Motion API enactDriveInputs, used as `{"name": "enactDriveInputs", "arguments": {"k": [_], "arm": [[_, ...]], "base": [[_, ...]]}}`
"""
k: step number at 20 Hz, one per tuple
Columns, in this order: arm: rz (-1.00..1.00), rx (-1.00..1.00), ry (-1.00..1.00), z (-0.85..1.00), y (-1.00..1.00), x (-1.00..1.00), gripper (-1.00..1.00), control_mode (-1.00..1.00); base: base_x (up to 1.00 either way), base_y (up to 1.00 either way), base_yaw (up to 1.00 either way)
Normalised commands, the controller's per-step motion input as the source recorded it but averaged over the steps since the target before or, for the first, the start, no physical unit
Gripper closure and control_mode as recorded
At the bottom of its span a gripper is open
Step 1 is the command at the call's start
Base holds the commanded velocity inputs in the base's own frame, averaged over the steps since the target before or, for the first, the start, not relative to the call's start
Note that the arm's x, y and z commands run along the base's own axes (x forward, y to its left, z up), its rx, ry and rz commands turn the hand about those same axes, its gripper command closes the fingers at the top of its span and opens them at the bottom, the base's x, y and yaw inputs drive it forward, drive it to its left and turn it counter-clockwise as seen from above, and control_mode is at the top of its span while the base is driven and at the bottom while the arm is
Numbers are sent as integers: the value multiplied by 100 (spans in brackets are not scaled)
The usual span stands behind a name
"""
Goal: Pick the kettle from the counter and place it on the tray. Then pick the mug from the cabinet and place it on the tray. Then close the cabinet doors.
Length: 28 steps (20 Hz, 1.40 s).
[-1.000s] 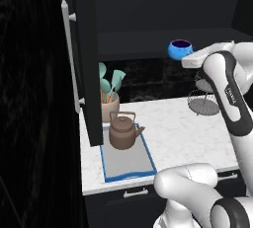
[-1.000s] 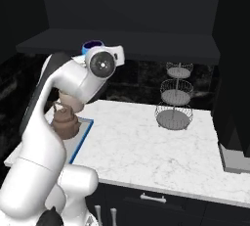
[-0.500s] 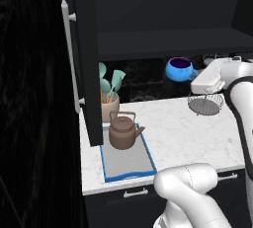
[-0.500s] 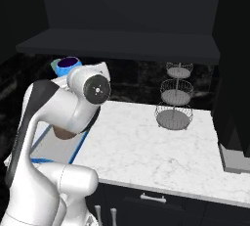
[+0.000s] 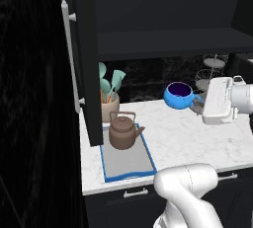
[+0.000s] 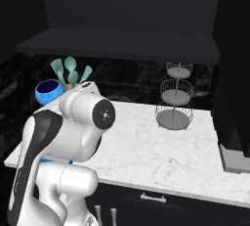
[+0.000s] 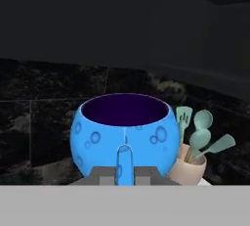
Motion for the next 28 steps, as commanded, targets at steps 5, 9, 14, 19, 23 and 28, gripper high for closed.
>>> {"name": "enactDriveInputs", "arguments": {"k": [5, 9, 14, 19, 23, 28], "arm": [[19, -12, 0, -52, 22, -45, 100, -100], [12, -17, 0, -55, 31, -10, 100, -100], [7, -12, 0, -56, 28, 5, 100, -100], [5, -1, 0, -58, 8, 12, 100, -100], [7, 0, 0, -67, 16, 0, 100, -100], [8, 0, 0, -64, 17, 0, 100, -100]], "base": [[0, 0, 0], [0, 0, 0], [0, 0, 0], [0, 0, 0], [0, 0, 0], [0, 0, 0]]}}
